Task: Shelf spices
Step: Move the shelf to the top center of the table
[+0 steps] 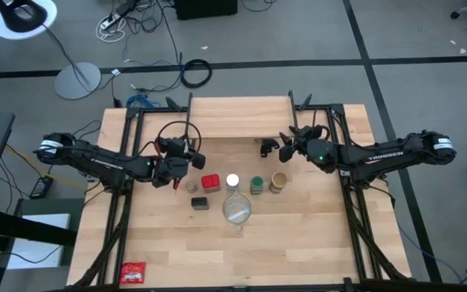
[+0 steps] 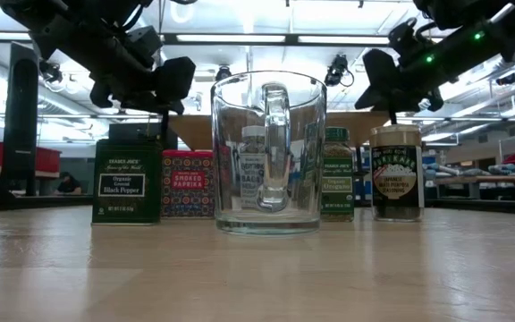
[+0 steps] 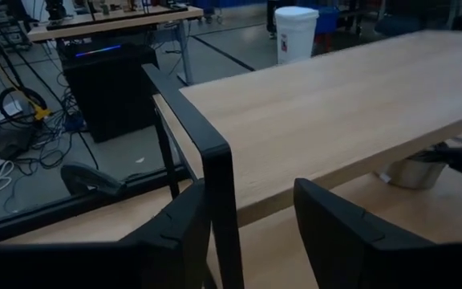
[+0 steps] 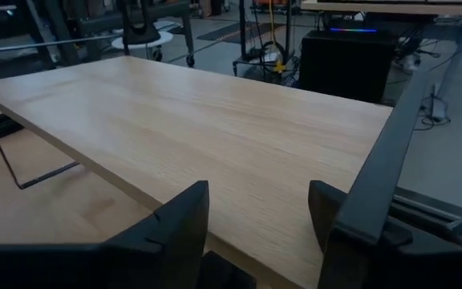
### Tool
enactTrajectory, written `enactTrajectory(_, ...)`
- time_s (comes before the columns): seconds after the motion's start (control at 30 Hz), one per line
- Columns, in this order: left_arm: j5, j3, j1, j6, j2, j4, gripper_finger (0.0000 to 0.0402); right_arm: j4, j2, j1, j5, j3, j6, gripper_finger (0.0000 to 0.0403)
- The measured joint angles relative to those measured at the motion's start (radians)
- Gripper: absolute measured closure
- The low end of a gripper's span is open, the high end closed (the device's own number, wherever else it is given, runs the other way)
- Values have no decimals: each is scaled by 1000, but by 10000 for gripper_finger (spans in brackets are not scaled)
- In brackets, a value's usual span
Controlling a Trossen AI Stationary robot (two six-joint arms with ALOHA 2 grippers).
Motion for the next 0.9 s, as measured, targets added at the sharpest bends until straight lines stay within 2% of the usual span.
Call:
enactTrajectory(0.13,10,0,-1,0,-20,-8,225,-1,0,25,6,0,16,176)
enactTrajectory(0.23,28,0,-1,0,-29,-11,206,-1,-1,38,11,0,17,164)
enactTrajectory(0.43,72,0,-2,-8,-31,-11,136,-37,-1,40,-14,0,81,131)
enactTrajectory(0.63,159,2,-3,-103,-30,-93,71,-75,0,42,-74,0,153,105)
enactTrajectory(0.77,188,4,-4,-153,-29,-115,56,-69,0,43,-93,1,157,101)
enactTrajectory(0.9,174,4,-13,-156,-36,-108,55,-59,0,46,-93,2,157,103)
